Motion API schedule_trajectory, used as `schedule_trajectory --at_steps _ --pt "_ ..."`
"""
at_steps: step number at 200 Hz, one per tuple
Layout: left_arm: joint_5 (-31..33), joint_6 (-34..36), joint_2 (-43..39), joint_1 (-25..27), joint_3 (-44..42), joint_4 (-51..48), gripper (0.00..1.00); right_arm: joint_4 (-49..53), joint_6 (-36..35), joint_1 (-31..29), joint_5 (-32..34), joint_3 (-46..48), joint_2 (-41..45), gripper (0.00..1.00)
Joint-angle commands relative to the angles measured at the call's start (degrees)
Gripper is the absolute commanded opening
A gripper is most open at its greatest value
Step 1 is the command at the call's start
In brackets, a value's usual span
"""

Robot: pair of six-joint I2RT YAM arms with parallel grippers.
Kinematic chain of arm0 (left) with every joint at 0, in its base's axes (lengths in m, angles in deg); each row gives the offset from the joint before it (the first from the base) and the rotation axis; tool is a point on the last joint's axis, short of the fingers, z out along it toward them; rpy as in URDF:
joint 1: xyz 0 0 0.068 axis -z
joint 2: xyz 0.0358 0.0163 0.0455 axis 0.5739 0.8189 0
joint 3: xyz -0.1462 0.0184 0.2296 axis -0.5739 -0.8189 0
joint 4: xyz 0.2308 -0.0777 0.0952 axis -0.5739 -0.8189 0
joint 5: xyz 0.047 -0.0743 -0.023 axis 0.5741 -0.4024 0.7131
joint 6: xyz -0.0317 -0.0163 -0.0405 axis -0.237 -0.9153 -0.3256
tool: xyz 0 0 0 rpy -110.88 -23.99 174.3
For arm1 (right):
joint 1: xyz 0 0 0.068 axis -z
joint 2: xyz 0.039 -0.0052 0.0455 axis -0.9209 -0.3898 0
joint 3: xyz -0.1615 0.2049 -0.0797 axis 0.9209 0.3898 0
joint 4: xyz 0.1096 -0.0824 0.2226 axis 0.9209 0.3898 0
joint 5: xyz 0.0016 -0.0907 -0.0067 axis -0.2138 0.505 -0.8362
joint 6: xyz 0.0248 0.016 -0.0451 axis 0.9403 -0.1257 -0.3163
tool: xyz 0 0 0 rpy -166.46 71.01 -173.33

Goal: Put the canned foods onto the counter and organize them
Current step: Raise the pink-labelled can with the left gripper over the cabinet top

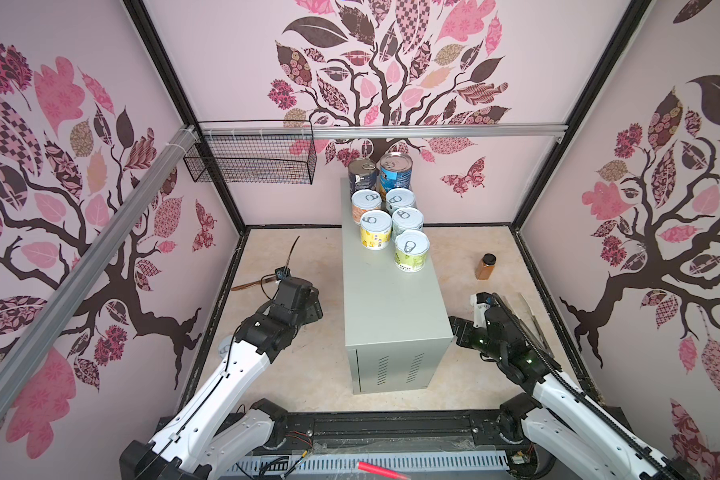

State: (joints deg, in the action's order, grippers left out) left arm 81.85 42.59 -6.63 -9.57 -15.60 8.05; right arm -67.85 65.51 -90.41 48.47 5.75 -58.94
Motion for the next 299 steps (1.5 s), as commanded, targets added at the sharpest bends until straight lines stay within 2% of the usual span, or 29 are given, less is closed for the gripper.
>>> schedule_trajectory --at_steps 1,52,115,158,191,230,271,299 --pt "-1.69 4.45 -2.77 -0.32 6.69 -3.88 0.57 4.39 -1.18 -0.22 2.12 -3.84 0.85 1.0" --pt "-6.27 10.43 -3.65 -0.43 18.68 -13.02 0.58 8.53 -1.89 -0.29 3.1 -7.89 1.64 1.0" --pt "-12.51 18.69 3.68 -0.4 39.84 -24.36 0.57 13.78 -3.2 -0.24 5.93 -12.67 2.69 1.0" --pt "-16.62 22.96 8.39 -0.34 51.61 -28.74 0.56 14.63 -2.18 -0.28 6.22 -12.35 3.98 1.0" --pt "-19.63 23.27 11.64 1.29 56.94 -29.32 0.56 14.55 -1.92 -0.29 6.39 -11.35 5.26 1.0" --pt "-22.53 22.21 14.06 3.06 57.53 -26.68 0.55 14.35 -2.75 -0.29 6.72 -12.2 4.5 1.0" --pt "-15.64 22.83 18.59 12.16 62.41 -27.06 0.55 12.91 -3.42 -0.28 6.66 -12.6 2.06 1.0" --pt "-14.55 23.0 20.78 15.12 64.88 -27.1 0.55 11.55 -3.94 -0.29 6.3 -12.64 0.78 1.0"
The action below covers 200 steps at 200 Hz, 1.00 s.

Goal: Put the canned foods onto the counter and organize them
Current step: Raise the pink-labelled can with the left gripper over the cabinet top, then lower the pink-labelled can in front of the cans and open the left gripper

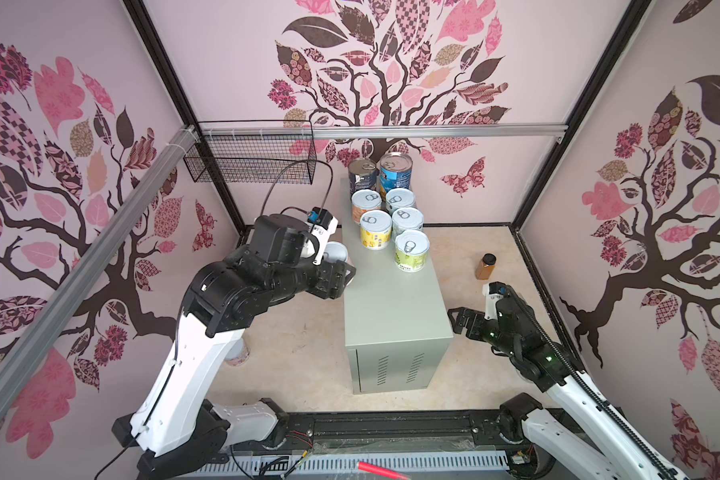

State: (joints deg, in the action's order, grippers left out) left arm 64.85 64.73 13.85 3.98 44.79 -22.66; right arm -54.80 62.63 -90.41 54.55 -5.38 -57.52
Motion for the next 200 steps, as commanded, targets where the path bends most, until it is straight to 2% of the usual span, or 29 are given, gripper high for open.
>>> schedule_trajectory --at_steps 1,50,71,100,165,200 --pt "2.38 0.93 0.4 1.59 4.58 3.69 0.55 -1.51 -1.08 -0.29 0.23 -1.56 -0.69 1.0" --pt "0.96 1.34 4.16 2.51 5.98 4.86 0.55 -3.31 -2.34 -0.26 0.22 -1.52 -3.01 1.0" --pt "4.47 2.2 6.53 5.29 7.31 4.82 0.55 -4.04 -2.43 -0.27 -0.08 -1.22 -3.3 1.0" --pt "5.91 2.61 10.01 6.93 9.85 4.28 0.55 -4.59 -2.49 -0.27 -0.56 -0.51 -3.05 1.0" --pt "5.12 3.25 15.2 7.23 13.77 4.28 0.55 -4.99 -2.33 -0.25 -1.87 0.41 -1.99 1.0" --pt "6.92 4.06 18.12 7.26 15.99 3.22 0.56 -5.15 -2.56 -0.28 -2.23 0.58 -1.57 1.0"
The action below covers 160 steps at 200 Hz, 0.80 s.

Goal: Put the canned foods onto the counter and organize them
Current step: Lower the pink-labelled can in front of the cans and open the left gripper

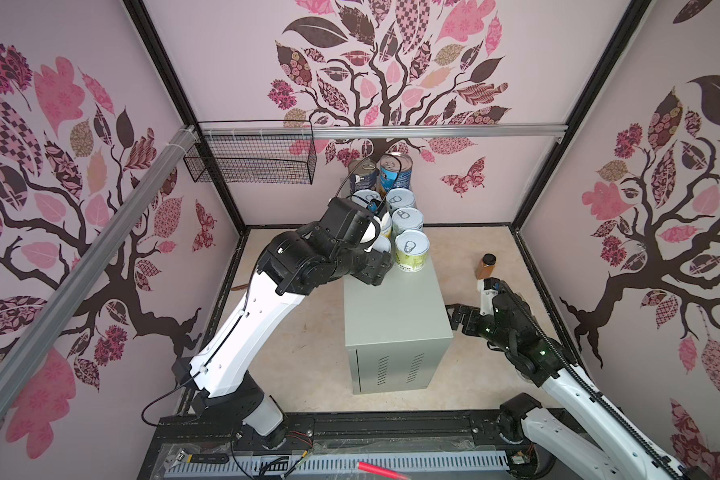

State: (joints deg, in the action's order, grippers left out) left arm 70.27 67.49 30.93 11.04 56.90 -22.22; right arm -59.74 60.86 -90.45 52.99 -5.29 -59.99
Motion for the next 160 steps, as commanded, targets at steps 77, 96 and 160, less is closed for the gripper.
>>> schedule_trajectory --at_steps 77,96,160 --pt "2.85 1.72 2.6 0.24 3.35 3.49 0.69 0.12 -1.18 -0.24 -0.68 0.64 2.2 1.0" --pt "3.04 1.91 2.5 0.17 3.04 4.0 0.75 0.34 -1.31 -0.2 -0.68 0.5 2.58 1.0" --pt "2.87 1.79 1.91 0.2 2.63 4.9 0.85 1.39 -1.38 -0.2 -0.59 0.0 4.27 1.0"
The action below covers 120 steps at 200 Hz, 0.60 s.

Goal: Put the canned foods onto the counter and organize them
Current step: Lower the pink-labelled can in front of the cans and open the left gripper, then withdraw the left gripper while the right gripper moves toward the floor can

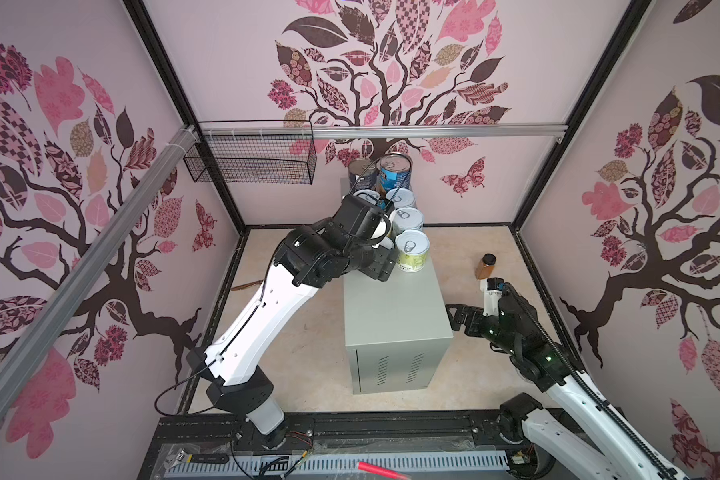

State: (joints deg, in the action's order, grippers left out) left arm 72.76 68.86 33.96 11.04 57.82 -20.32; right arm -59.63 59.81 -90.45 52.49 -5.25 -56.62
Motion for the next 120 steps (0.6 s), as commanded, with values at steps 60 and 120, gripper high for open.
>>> schedule_trajectory --at_steps 60,120 --pt "0.54 0.13 -3.01 0.2 2.29 3.13 0.9 2.63 0.13 -0.21 0.47 -1.21 1.51 1.0" --pt "1.98 -0.83 -9.14 0.17 0.34 3.0 0.95 7.01 0.56 -0.19 4.1 -4.3 0.9 1.0"
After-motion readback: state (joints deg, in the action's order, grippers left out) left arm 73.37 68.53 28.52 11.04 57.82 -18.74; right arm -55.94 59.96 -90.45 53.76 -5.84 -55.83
